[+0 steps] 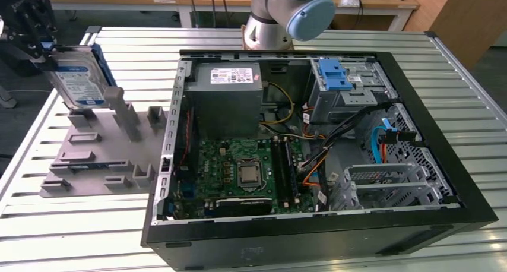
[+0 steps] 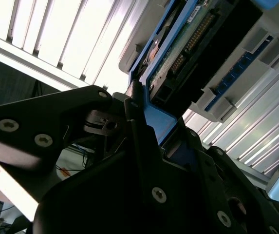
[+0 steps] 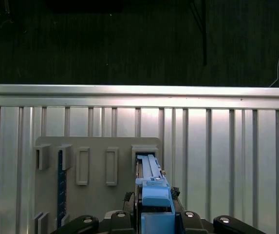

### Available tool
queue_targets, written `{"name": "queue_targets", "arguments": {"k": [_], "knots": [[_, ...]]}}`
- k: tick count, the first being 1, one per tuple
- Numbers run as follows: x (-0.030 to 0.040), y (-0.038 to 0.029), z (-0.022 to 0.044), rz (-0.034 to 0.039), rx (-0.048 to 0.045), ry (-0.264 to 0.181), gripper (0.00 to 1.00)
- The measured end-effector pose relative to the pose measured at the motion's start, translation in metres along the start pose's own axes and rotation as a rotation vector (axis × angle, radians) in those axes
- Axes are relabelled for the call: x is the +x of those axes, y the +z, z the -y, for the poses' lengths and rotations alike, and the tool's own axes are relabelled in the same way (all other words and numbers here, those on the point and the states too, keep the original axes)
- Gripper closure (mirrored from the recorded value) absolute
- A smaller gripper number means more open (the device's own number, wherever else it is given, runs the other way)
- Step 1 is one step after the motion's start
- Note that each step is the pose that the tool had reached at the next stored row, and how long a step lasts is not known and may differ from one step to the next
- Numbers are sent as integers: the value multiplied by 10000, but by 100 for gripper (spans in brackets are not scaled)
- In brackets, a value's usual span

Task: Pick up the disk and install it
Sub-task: 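Pick up the disk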

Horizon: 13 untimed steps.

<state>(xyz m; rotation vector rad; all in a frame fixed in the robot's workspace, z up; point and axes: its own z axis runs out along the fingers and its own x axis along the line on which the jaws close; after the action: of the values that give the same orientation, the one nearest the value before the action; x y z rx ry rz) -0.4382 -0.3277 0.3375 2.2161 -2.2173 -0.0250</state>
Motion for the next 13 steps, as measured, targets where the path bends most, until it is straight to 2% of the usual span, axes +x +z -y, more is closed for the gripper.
{"name": "queue_targets", "arguments": {"k": [13], "knots": [[-2,-60,-1,-1,-1,-1,64]]}}
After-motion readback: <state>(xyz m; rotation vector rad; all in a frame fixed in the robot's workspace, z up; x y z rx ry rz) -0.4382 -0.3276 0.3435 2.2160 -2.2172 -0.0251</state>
